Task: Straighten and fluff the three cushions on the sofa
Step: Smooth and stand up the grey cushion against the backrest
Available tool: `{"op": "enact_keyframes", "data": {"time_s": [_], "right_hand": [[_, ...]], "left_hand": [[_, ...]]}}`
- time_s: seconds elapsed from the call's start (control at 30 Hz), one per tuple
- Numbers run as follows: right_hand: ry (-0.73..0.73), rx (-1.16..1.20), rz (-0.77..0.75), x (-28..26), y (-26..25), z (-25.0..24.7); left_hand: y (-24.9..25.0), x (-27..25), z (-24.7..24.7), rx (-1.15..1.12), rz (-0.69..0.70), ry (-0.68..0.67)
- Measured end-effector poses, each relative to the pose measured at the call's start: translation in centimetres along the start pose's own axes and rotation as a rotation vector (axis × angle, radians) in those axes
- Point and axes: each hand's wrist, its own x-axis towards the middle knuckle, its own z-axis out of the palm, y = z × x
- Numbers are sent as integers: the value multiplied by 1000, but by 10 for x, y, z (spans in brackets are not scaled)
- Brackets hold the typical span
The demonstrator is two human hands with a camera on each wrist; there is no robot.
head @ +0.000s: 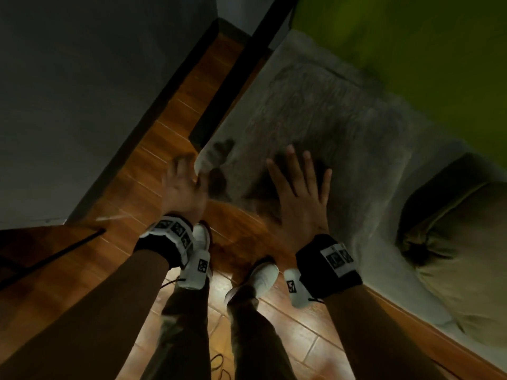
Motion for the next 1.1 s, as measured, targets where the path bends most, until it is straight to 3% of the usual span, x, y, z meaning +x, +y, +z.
{"op": "enact_keyframes", "data": {"time_s": [0.07, 0.13, 0.2, 0.3, 0.5, 0.7, 0.83, 0.97, 1.03, 1.1], "right_hand": [[125, 52, 88, -9, 15, -17], [147, 64, 246, -7, 41, -19], [76, 28, 359, -3, 70, -9], [-49, -31, 352, 1, 100, 13], [-84, -4, 336, -1, 119, 37], [-64, 134, 465, -21, 132, 31], [-144, 180, 498, -57, 156, 24], [-224, 176, 530, -74, 188, -2], [-166, 165, 545, -67, 202, -25], [17, 177, 518, -50, 209, -51]], "left_hand": [[34, -11, 0, 36, 282, -30], [67, -14, 14, 143, 502, -124], [86, -6, 39, 268, 563, -262], [75, 17, 77, 401, 444, -448], [53, 42, 96, 489, 342, -541], [21, 42, 77, 358, 168, -580], [5, 40, 57, 432, 111, -612], [25, 34, 20, 585, -8, -704], [44, 43, -2, 595, 34, -644], [73, 55, -23, 528, 102, -504]]}}
